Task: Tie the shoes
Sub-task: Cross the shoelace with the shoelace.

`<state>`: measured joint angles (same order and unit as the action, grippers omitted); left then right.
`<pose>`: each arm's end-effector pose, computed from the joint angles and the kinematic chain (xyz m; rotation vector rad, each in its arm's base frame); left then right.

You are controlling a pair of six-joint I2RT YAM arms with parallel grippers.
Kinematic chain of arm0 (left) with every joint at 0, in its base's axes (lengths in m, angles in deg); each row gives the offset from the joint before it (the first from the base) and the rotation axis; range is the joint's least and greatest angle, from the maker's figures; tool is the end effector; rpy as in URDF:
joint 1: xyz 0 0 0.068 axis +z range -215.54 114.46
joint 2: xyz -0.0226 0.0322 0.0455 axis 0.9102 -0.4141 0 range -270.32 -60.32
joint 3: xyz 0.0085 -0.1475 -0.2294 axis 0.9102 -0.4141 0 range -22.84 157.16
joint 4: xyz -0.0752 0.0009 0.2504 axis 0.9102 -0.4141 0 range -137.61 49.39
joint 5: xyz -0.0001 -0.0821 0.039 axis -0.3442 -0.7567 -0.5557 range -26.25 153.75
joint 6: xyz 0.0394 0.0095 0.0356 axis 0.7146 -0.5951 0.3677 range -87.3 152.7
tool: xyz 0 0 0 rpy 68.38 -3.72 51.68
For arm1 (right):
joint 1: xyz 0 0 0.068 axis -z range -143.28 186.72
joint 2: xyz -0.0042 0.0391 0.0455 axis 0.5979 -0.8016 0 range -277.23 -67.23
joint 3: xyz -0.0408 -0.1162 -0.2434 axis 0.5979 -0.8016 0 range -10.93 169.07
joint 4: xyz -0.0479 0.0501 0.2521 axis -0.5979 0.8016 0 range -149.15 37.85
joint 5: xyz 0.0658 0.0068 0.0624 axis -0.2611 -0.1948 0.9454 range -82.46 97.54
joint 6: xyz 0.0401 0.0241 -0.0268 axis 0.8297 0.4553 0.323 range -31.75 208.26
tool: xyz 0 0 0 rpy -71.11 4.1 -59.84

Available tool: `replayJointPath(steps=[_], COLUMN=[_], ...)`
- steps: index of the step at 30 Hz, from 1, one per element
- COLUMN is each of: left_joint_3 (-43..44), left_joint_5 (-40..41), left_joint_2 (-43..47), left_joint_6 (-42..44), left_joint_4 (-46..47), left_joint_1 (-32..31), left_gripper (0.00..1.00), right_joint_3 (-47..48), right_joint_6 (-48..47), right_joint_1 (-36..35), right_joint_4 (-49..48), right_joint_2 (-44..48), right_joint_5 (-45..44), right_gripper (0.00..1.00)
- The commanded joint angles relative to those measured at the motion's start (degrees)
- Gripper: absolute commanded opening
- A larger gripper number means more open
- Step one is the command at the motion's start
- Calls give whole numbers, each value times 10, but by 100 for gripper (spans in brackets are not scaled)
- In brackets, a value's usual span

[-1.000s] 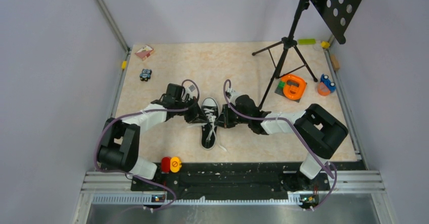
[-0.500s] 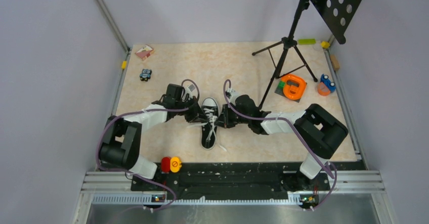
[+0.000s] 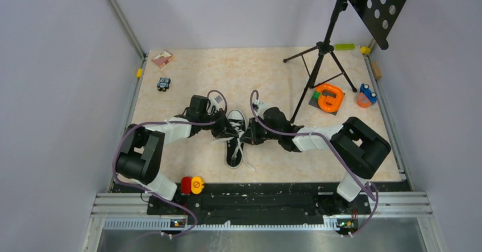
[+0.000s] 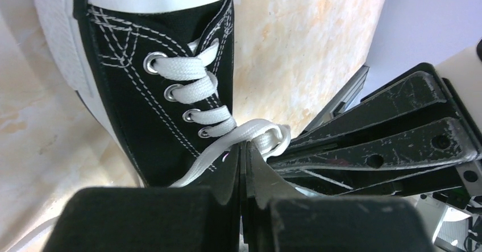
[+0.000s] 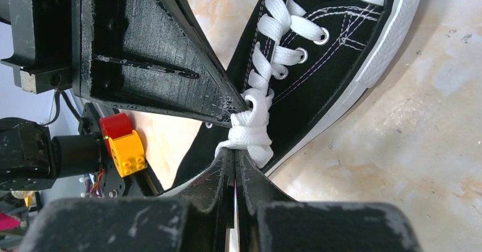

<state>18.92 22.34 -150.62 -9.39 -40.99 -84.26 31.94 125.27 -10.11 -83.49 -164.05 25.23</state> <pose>0.2714 -0.1169 0.1577 -0.1639 2.5868 -1.3232 0.2233 0.2538 0.1595 -0.4023 2.2625 1.1551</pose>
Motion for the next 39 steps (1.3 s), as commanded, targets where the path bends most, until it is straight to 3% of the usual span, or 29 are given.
replayJointPath(steps=[1, 11, 19, 36, 39], left_joint_3=[2, -6, 5, 73, 79], left_joint_5=[-23, -88, -37, 33, 31], left_joint_2=[-5, 3, 43, 91, 90], left_joint_6=[-14, 1, 81, 103, 103], left_joint_4=[47, 33, -102, -169, -169], left_joint_1=[-4, -7, -7, -4, -4], left_gripper=[0, 0, 0, 0, 7], right_joint_3=[29, 32, 18, 1, -2], right_joint_6=[-12, -11, -10, -17, -17], right_joint_1=[-12, -14, -14, -13, -13], right_joint_4=[-13, -10, -8, 3, 3], right_joint_2=[8, 0, -1, 17, 20], right_joint_5=[7, -4, -18, -34, -36], right_gripper=[0, 0, 0, 0, 0])
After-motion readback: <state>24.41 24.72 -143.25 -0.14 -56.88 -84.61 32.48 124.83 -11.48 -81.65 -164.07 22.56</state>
